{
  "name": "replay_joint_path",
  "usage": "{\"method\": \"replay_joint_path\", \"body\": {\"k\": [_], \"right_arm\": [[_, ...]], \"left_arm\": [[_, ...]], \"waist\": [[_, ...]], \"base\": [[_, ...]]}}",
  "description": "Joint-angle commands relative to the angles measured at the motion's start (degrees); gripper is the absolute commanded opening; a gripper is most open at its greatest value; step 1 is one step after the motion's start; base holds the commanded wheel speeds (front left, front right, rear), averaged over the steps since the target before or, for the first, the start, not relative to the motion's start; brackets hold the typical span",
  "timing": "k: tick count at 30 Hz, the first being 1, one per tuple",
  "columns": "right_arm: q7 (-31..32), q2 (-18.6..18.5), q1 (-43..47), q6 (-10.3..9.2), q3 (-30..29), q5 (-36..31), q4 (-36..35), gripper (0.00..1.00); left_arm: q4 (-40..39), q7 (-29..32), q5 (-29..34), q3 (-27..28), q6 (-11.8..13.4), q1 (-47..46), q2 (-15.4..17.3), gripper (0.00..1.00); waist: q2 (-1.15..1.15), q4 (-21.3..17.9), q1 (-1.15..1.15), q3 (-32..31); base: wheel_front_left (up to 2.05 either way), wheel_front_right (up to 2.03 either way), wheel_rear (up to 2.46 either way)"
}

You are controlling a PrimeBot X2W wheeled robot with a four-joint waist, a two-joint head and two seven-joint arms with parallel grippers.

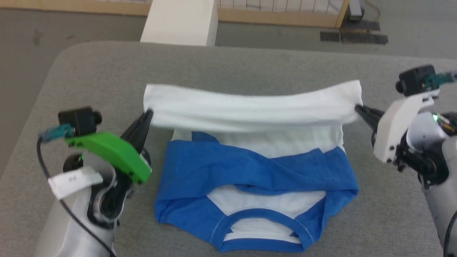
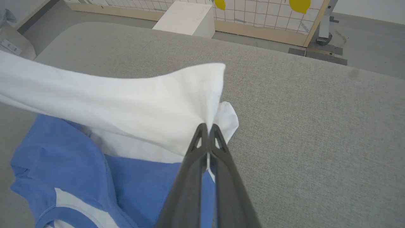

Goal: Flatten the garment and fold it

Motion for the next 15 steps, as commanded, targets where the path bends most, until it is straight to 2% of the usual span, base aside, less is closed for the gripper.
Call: {"method": "replay_joint_path", "body": {"k": [1, 8, 15], "right_arm": [[-0.03, 0.29, 1.73, -0.08, -1.09, 0.24, -0.78, 0.00], [1.64, 1.52, 9.23, -0.08, -5.67, -0.52, -4.24, 0.00], [6.46, 3.04, 18.34, -0.08, -8.21, -1.30, -8.43, 0.00]], "left_arm": [[-0.74, -0.68, -0.68, 0.66, 0.72, 2.50, 0.07, 0.00], [-3.60, -3.21, -2.86, 3.50, 3.32, 12.94, -0.93, 0.00], [-3.50, -3.81, -3.94, 2.84, 4.62, 19.98, -2.84, 0.00]], "waist": [[0.00, 0.16, 0.01, -2.79], [0.00, -0.20, 0.01, -4.33], [0.00, -0.16, 0.01, -4.65]], "base": [[0.00, 0.00, 0.00], [0.00, 0.00, 0.00], [0.00, 0.00, 0.00]]}}
